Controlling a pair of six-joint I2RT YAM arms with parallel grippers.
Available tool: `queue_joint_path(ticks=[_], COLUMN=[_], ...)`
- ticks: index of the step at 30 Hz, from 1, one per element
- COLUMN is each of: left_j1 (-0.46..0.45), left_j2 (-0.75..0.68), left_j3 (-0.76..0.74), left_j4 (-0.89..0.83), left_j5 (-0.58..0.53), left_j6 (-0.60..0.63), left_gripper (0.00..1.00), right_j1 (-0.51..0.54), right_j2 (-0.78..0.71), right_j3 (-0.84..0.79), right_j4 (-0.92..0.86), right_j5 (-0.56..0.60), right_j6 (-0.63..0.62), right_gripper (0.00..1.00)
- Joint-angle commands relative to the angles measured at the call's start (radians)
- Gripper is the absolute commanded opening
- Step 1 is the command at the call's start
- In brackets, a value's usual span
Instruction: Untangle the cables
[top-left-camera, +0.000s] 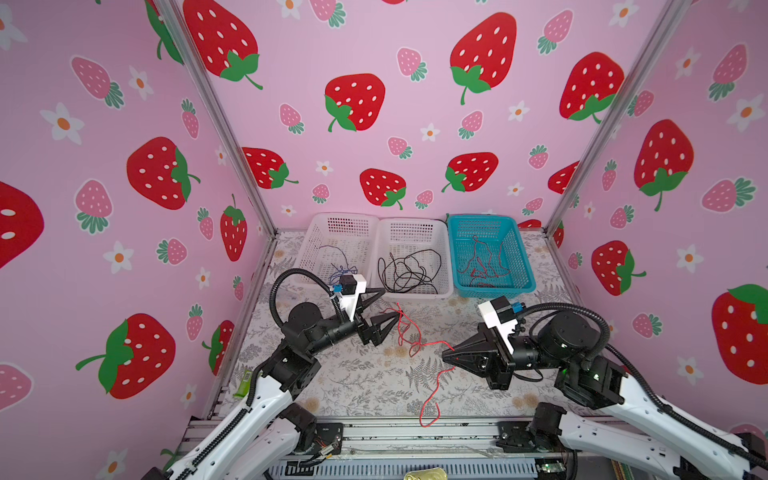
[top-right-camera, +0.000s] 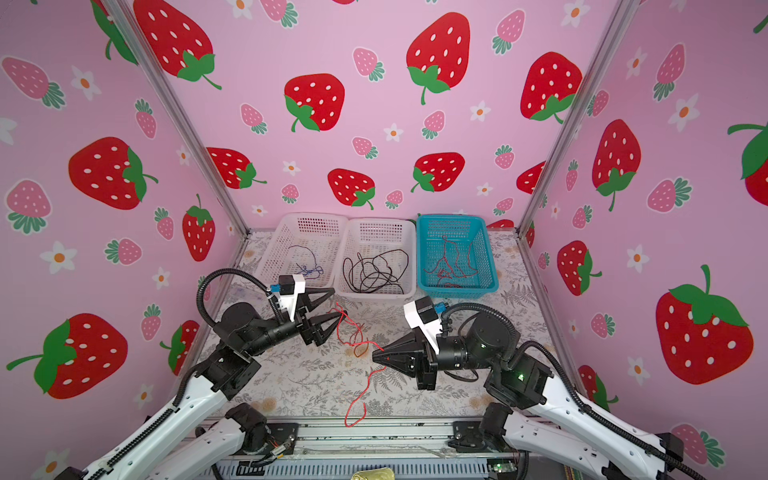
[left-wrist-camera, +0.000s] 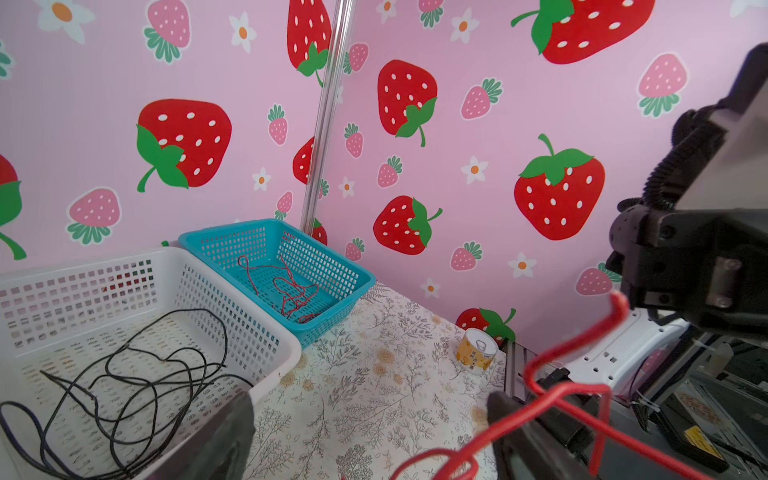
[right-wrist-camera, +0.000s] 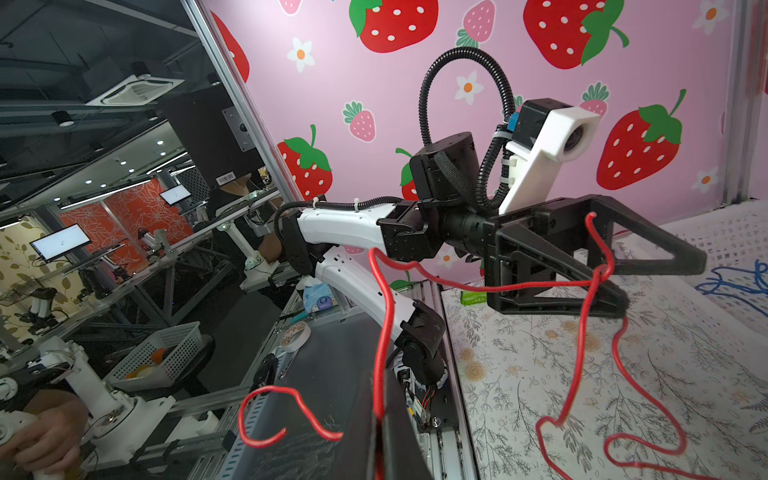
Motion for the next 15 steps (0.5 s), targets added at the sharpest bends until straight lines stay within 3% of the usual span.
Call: queue_joint_path(ticks=[1,6,15], left_j1=[0.001,-0.004,-0.005], left_j2=[-0.001,-0.004,-0.024], left_j3=[0.003,-0.004,0.012], left_j4=[0.072,0.066,0.006], left_j5=[0.089,0.167,0.184], left_j6=[-0.029,-0.051,-0.013], left_gripper=[0.82,0.66,0.25], right_j1=[0.005,0.005,0.005], right_j2=[-0.023,-0.024,-0.026], right_j3=[-0.006,-0.008,-0.005], right_j4=[0.045,0.037,0.005], right_j5=[-0.037,-0.028,0.032], right_j6=[-0.022,-0.029,-0.045], right_gripper=[0.00,0.00,0.00])
